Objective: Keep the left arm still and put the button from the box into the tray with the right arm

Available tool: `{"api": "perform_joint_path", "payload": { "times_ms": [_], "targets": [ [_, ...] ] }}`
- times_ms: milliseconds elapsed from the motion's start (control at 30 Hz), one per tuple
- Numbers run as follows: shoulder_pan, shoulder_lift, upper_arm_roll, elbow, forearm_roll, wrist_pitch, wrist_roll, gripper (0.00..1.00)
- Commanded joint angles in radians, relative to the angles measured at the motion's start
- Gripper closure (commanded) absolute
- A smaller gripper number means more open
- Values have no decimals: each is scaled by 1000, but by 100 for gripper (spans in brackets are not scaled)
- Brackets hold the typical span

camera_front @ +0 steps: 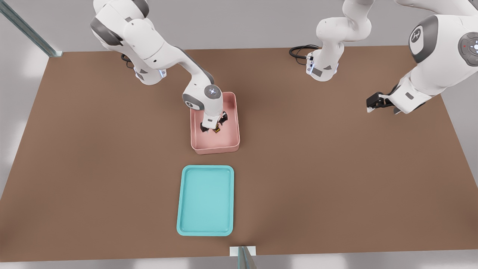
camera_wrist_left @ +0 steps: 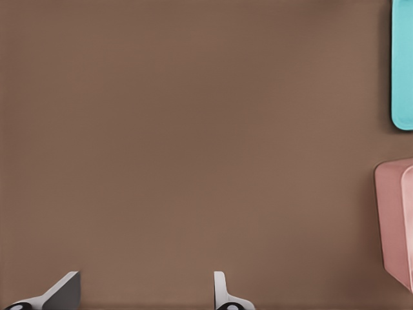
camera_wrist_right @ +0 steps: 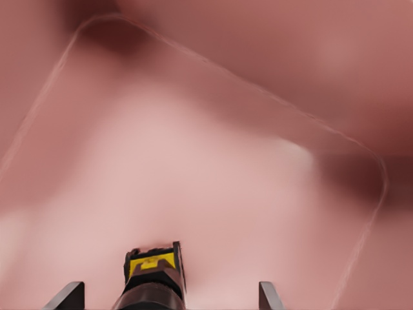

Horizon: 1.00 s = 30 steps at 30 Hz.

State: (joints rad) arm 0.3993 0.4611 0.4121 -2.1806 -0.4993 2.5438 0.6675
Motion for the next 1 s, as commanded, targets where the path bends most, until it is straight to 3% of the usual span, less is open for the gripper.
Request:
{"api": "perform_joint_path", "payload": {
  "times_ms": [0,33,100,233,300,433,500,533,633,700,767,867,933,967],
  "targets": [
    [1,8,-1,1,-16,21,142,3],
    [1,11,-1,1,-16,21,142,12],
    [1,14,-1,1,-16,21,144,43],
    [1,17,-1,2,-16,19,144,59],
    [-5,8,-7,4,-15,16,145,59],
    [-60,-174,-1,7,10,-115,83,59],
    [-91,-216,-1,117,232,-269,-137,59],
    [-93,-174,-7,186,235,-272,-135,59],
    [-82,123,-107,593,226,-274,-128,58],
    [-22,329,-211,844,220,-254,-128,58],
    [-1,429,-263,880,219,-94,-128,58],
    [24,458,-295,868,216,-23,-126,55],
    [24,458,-294,864,216,-16,-129,0],
    [24,456,-294,858,217,-14,-137,0]
  ]
}}
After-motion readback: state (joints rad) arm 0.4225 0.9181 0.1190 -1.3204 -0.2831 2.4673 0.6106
